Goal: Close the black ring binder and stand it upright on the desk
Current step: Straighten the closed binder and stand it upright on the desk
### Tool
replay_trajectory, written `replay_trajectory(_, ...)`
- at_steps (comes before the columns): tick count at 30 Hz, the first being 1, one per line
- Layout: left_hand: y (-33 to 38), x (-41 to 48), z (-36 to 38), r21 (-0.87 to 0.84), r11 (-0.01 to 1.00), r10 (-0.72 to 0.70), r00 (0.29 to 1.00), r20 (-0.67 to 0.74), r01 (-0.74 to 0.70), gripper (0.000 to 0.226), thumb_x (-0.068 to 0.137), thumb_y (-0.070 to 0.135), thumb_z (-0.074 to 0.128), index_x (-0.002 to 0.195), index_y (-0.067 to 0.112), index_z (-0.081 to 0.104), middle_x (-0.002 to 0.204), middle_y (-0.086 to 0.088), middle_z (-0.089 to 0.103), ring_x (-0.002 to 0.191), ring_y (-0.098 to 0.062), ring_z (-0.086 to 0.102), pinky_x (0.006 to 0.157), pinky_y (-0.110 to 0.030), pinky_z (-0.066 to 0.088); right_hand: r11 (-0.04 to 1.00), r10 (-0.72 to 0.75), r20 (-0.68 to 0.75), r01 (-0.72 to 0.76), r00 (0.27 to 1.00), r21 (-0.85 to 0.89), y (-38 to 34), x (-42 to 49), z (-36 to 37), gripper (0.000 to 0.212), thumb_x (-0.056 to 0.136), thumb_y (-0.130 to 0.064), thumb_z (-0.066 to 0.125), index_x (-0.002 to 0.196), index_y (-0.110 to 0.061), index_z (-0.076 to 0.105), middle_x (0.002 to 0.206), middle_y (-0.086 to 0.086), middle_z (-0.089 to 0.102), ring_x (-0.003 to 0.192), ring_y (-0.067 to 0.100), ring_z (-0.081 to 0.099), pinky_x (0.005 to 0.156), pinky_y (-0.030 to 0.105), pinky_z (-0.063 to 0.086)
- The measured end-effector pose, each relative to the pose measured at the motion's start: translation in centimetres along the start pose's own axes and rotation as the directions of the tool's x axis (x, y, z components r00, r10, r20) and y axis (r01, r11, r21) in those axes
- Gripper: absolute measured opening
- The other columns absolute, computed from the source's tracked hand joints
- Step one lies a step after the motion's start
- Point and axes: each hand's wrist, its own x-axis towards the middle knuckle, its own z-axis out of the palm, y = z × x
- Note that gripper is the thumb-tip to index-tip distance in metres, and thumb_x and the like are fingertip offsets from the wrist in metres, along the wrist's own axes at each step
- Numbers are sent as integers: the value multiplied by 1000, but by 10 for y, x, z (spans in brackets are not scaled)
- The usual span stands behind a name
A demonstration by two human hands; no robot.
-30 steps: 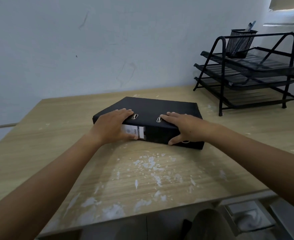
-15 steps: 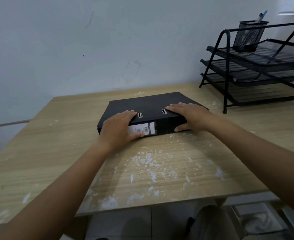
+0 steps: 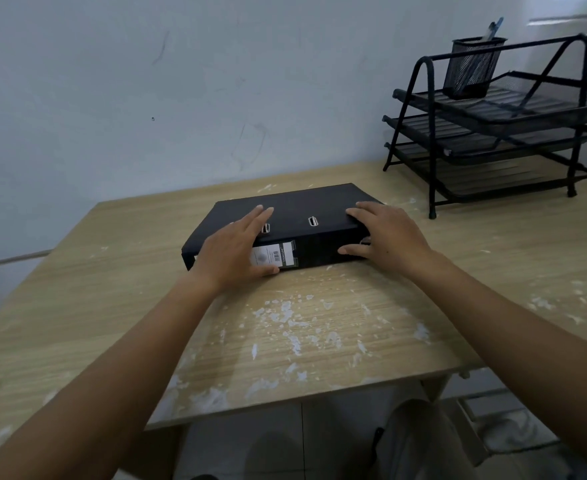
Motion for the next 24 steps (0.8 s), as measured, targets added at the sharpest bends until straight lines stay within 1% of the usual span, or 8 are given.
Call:
replay_trajectory(1,3,1,0,-2,1000,10,1000,1,-10,104,68,66,67,151,32,15,159,9,20,138,-17,39,101,-37,44,997,48,-16,-47,999,57,2,-3,-1,84,77,-58,68,144,-17,40,149,4,41,132,26,43,106,39,36)
replay_trajectory(3,11,5,3,35,998,45,999,10,-45,101,69,66,66,151,31,19,160,8,20,139,-18,36,103,-37,41,956,170,-40,-154,985,251,6,-8,-2,89,76,-51,73,146,-13,32,147,5,39,130,26,44,98,36,42)
replay_trajectory(6,20,11,6,89,994,62,998,22,-64,96,71,67,64,149,27,25,159,3,22,140,-20,35,110,-38,33,809,348,4,-302,938,504,11,-12,-3,98,76,-44,76,149,-10,22,148,8,39,136,27,39,103,36,39)
replay_trajectory(9,24,14,9,74,997,31,999,18,-32,96,70,67,65,149,28,26,158,4,27,141,-18,33,111,-37,31,655,434,68,-367,898,661,14,-16,1,86,78,-42,75,144,-9,31,137,4,51,129,24,46,92,28,39)
replay_trajectory(12,27,13,10,62,998,3,1000,-4,-3,96,69,68,66,148,29,29,154,5,34,140,-17,35,109,-37,35,556,448,110,-373,887,743,15,-22,9,64,80,-44,72,131,-14,49,121,-6,59,117,18,55,85,25,45)
replay_trajectory(15,28,13,9,64,998,-13,1000,-23,14,95,67,69,65,147,30,30,151,6,39,138,-16,38,106,-38,39,501,418,133,-350,899,792,14,-23,12,55,82,-43,70,128,-16,55,121,-2,64,114,17,58,96,36,49)
replay_trajectory(21,29,11,8,49,999,-15,999,-43,18,96,65,70,66,145,28,33,149,5,43,135,-18,42,105,-39,40,461,399,123,-315,909,829,9,-22,5,48,84,-37,70,124,-14,58,118,2,67,111,19,61,99,43,48)
replay_trajectory(24,25,8,4,56,998,-4,997,-80,9,100,63,70,69,145,27,33,148,4,44,133,-19,45,105,-38,40,479,382,112,-300,917,825,6,-16,-5,44,84,-37,69,120,-14,59,110,4,70,108,19,63,97,41,49)
